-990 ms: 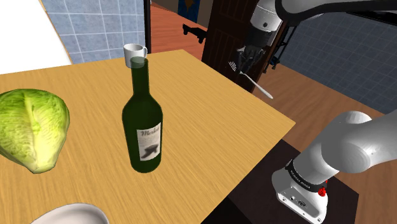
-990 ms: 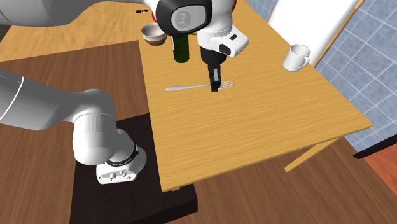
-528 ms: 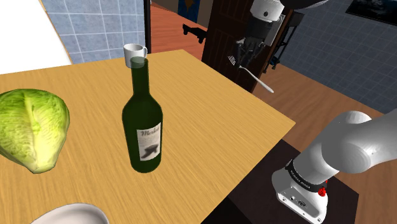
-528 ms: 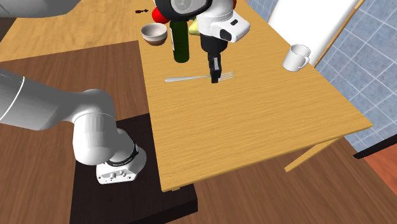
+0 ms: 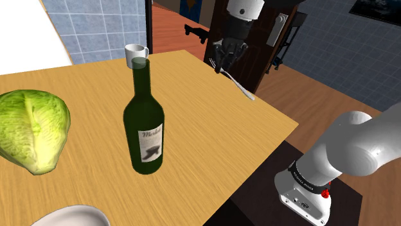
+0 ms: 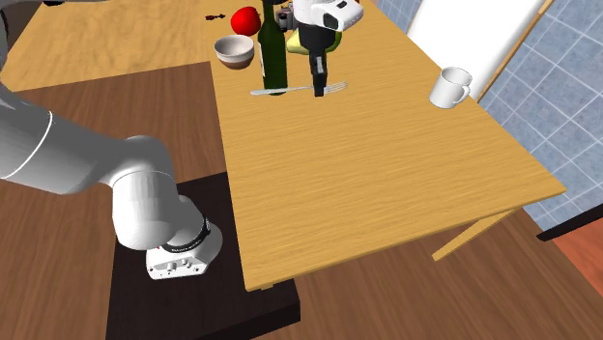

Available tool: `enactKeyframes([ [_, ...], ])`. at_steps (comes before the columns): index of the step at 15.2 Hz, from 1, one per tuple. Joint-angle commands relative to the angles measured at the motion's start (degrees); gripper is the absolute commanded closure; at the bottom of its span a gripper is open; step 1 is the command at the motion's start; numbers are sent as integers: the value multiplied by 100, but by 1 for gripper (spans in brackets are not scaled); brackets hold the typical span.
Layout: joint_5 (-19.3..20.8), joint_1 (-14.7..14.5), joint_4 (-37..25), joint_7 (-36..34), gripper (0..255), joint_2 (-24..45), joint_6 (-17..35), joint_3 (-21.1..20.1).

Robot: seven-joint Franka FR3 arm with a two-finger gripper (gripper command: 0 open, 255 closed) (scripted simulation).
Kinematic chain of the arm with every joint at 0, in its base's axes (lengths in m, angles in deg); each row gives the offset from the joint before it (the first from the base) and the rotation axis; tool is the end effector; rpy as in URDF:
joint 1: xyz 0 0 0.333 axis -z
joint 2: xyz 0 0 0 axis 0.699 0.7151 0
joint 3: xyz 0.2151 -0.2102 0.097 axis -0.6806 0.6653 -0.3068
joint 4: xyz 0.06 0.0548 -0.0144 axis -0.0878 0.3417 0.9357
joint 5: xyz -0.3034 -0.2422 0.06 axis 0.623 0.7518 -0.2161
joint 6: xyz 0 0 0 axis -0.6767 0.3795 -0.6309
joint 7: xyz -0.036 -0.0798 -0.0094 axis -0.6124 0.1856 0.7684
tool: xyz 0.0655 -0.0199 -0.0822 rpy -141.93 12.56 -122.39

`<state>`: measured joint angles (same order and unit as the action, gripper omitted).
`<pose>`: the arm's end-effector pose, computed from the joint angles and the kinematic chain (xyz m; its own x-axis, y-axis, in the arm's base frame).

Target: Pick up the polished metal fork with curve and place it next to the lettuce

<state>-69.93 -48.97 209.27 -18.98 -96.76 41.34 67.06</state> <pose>0.4109 0.1420 0.5449 0.9671 -0.2432 0.0744 -0.2432 -0.9699 -0.0089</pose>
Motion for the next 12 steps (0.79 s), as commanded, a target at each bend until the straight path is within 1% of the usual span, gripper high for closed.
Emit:
enactKeyframes([
  [1, -20, -70, -252, -290, 255, 220, -27, -212],
  [7, 99, -247, -1087, -1156, 255, 1062, -28, -826],
  [12, 411, -424, -1976, -1923, 255, 1922, -123, -1295],
])
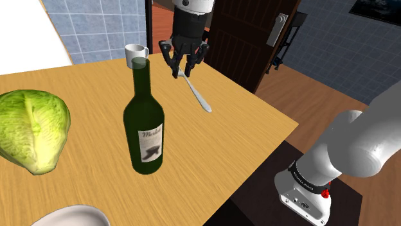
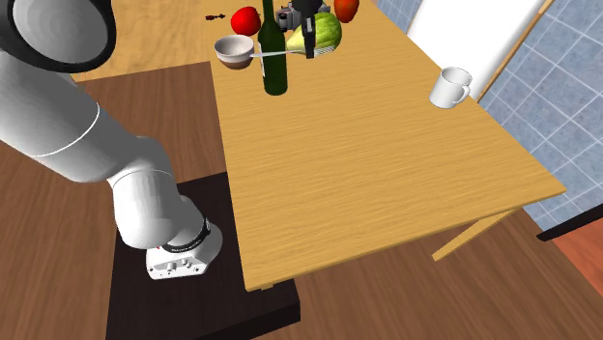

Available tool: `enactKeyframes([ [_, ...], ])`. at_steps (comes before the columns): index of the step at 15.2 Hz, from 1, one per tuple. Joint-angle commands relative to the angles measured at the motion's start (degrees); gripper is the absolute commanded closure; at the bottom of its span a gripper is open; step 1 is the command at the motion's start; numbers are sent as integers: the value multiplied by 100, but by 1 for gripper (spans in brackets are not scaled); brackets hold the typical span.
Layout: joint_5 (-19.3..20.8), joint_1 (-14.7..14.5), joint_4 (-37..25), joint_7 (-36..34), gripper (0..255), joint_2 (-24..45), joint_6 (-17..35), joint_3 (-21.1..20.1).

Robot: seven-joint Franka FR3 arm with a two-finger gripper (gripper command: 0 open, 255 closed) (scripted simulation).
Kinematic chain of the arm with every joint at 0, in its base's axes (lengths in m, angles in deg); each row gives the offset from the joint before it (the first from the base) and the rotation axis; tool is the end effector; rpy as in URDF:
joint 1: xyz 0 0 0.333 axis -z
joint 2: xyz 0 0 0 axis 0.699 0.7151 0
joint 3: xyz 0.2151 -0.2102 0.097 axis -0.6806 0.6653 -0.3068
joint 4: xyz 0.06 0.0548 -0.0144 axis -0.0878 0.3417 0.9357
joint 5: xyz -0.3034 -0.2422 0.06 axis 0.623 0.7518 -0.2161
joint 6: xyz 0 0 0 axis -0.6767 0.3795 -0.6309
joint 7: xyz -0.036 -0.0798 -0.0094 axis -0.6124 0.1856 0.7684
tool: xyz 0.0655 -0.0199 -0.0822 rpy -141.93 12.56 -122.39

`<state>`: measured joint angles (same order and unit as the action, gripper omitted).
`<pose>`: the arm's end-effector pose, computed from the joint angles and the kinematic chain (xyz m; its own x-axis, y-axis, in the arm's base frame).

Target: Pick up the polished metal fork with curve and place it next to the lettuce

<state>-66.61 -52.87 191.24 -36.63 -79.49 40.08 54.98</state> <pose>0.4405 0.2983 0.5502 0.9673 -0.2425 0.0745 -0.2426 -0.9701 -0.0086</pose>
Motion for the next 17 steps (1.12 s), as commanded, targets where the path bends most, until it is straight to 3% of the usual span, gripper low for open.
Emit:
enactKeyframes([
  [1, 167, -82, -376, -315, 255, 386, -31, -172],
  [8, 972, -663, -2088, -1381, 255, 1908, -479, -593],
  [14, 1761, -1630, -4230, -2027, 255, 3489, -1260, -617],
  [17, 1732, -1571, -3903, -2049, 255, 3429, -994, -605],
])
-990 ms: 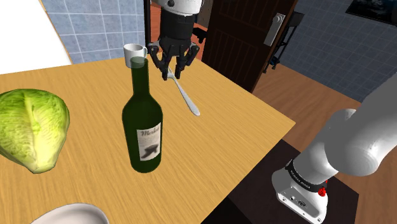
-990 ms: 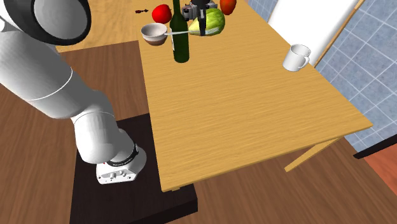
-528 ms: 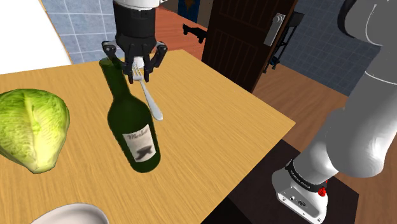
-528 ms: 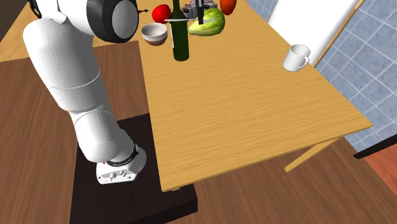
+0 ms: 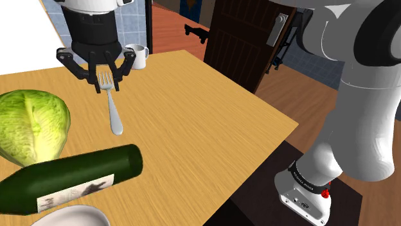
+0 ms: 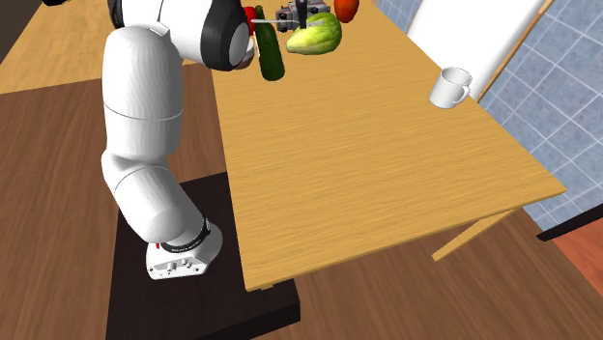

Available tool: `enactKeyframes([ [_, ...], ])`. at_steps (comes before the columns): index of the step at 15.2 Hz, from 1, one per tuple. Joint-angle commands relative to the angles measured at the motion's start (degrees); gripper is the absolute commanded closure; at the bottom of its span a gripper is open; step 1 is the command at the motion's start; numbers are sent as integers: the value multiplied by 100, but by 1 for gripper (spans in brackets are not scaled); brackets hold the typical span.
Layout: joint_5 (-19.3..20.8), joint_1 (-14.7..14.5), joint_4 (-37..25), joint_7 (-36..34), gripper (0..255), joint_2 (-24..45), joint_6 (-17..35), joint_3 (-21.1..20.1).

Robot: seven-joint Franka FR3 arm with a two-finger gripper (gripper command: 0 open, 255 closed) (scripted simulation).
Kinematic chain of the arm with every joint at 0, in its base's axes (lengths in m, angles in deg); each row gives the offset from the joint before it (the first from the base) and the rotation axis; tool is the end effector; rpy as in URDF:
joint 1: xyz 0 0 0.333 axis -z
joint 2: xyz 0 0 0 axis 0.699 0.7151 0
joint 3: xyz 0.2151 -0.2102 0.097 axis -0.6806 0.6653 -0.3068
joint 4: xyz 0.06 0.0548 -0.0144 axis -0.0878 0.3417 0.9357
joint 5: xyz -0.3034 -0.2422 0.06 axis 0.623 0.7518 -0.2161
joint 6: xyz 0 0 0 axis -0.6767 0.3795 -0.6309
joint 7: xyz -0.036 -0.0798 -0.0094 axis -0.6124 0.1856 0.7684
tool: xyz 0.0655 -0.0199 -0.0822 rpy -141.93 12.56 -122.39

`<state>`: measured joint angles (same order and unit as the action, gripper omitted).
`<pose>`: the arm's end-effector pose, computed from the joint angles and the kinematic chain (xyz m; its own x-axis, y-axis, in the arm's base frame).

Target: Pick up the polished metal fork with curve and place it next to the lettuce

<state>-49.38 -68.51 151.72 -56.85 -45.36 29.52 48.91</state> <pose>0.4814 0.4892 0.5377 0.9671 -0.2435 0.0739 -0.2435 -0.9699 -0.0091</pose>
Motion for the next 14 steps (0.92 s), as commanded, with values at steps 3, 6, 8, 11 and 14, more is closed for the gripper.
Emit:
enactKeyframes([
  [3, 0, 49, 341, -52, 255, -22, 314, 3],
  [6, 0, 93, 606, -79, 255, -41, 554, 8],
  [8, 5, 118, 768, -98, 255, -45, 709, 12],
  [11, 19, 147, 993, -128, 255, -38, 934, 22],
  [14, 41, 169, 1197, -160, 255, -18, 1151, 35],
])
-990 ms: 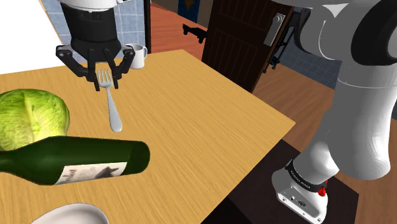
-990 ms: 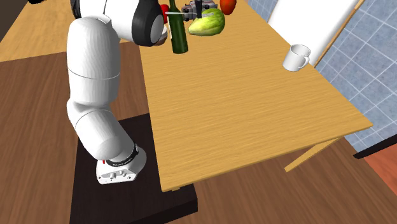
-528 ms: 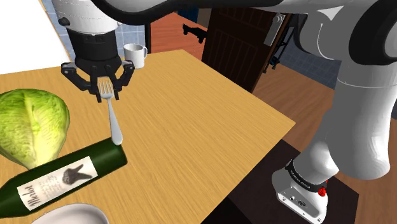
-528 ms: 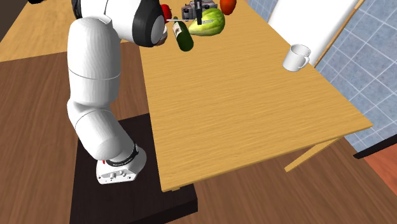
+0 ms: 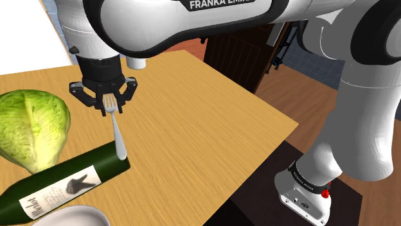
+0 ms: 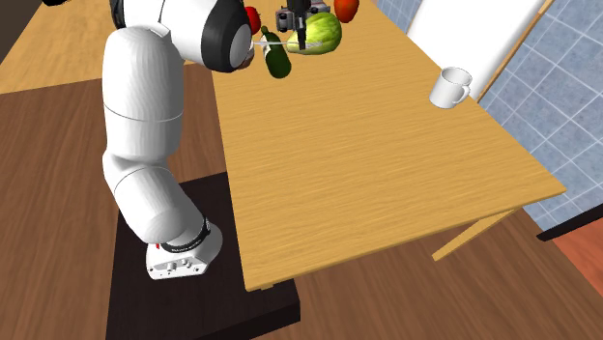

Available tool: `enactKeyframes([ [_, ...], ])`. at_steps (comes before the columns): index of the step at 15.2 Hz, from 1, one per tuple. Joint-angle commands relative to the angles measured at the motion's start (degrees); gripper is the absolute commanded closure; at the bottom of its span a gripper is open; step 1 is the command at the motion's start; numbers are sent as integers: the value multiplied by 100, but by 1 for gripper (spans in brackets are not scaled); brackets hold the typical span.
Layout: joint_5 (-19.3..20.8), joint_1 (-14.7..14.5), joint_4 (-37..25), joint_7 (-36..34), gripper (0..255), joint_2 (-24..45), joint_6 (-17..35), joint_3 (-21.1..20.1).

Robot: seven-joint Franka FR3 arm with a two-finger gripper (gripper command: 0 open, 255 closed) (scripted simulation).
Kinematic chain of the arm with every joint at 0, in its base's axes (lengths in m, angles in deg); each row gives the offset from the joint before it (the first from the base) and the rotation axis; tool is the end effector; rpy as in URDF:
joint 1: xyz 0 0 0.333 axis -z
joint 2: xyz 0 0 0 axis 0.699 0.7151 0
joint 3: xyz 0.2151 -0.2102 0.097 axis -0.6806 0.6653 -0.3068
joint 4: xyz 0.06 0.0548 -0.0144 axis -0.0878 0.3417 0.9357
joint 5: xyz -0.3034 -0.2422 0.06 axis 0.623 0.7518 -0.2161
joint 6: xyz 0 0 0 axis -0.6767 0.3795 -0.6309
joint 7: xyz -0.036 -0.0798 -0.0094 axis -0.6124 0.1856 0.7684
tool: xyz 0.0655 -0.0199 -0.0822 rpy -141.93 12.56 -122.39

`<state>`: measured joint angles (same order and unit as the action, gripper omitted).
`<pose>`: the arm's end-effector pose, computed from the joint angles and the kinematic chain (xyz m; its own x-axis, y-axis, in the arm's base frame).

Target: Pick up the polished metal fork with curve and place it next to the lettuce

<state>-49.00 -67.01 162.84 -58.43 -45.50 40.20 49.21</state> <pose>0.4809 0.4920 0.4644 0.9669 -0.2444 0.0740 -0.2444 -0.9696 -0.0089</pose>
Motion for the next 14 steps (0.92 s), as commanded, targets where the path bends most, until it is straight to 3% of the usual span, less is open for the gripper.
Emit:
enactKeyframes([
  [1, 12, 25, 149, -13, 255, 6, 155, 10],
  [14, 193, 44, 812, -183, 255, 245, 1015, 105],
])
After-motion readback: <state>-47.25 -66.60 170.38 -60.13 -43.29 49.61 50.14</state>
